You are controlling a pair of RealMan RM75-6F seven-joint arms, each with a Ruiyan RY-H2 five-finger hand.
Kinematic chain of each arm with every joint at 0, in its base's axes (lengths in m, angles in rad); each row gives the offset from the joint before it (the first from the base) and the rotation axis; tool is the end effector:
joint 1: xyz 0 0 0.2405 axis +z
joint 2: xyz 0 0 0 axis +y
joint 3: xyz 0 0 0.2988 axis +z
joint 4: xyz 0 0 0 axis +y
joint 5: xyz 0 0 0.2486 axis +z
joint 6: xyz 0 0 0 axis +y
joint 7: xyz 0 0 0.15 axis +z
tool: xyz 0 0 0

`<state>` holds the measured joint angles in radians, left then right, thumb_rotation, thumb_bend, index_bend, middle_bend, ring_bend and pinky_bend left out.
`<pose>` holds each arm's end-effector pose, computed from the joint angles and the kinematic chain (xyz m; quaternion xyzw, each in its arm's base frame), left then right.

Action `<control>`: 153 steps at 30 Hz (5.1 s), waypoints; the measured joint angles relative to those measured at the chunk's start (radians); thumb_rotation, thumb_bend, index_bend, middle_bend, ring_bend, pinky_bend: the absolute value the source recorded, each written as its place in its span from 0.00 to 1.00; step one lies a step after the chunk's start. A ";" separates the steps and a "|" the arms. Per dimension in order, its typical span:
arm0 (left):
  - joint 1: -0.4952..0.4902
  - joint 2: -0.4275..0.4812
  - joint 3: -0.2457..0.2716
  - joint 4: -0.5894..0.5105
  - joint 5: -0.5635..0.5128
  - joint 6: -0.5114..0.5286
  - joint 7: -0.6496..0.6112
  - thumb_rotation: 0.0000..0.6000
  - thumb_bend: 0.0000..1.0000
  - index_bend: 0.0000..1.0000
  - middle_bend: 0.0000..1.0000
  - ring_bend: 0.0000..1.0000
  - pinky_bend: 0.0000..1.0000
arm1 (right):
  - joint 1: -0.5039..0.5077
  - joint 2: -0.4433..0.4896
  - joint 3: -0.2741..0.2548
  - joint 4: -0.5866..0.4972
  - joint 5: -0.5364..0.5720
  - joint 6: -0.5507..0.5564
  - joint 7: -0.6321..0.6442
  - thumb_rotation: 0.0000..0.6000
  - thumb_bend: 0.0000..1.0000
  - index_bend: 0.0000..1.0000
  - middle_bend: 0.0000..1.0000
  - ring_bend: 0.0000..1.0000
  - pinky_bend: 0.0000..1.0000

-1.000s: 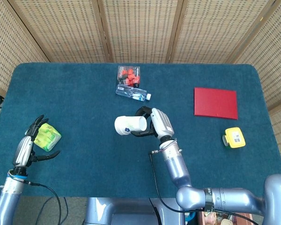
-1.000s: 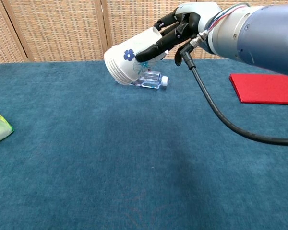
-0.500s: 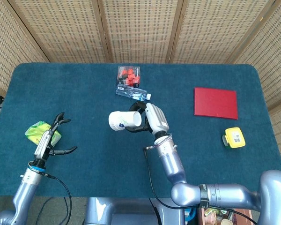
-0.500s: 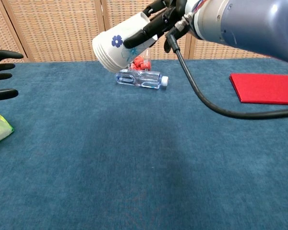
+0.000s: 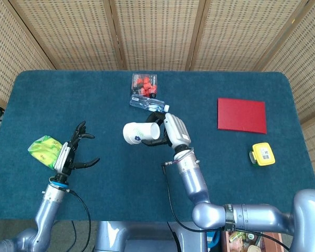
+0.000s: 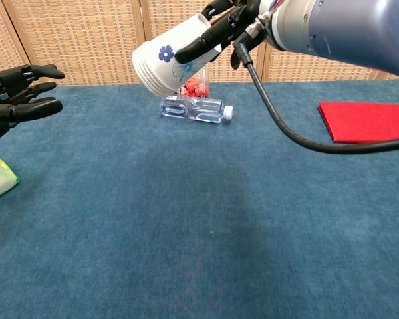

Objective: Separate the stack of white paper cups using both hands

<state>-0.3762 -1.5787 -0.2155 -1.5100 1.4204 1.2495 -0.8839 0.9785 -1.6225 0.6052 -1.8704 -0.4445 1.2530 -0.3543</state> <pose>-0.2389 0.3098 -0.0194 -0.3293 -0.6645 -0.6506 0.1632 0.0131 -0.3972 -0.0050 0.4953 -0.6197 0.5257 0.3072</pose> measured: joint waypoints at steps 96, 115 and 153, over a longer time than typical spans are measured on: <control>-0.210 -0.294 -0.086 0.201 -0.069 -0.128 -0.150 1.00 0.36 0.69 0.04 0.00 0.00 | 0.029 0.011 -0.077 0.025 0.010 -0.033 0.008 1.00 0.17 0.78 0.64 0.50 0.73; -0.178 -0.266 -0.076 0.199 -0.081 -0.111 -0.118 1.00 0.36 0.71 0.04 0.00 0.00 | 0.005 0.059 -0.074 0.013 0.003 -0.020 0.005 1.00 0.17 0.78 0.64 0.50 0.73; -0.211 0.024 -0.060 -0.027 -0.218 -0.216 0.646 1.00 0.36 0.72 0.06 0.00 0.00 | -0.192 0.253 -0.340 0.049 -0.156 0.042 -0.149 1.00 0.16 0.78 0.64 0.50 0.73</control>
<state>-0.5872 -1.5542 -0.2752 -1.5373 1.2025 1.0339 -0.2376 0.7868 -1.3695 0.2649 -1.8212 -0.6004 1.2946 -0.5038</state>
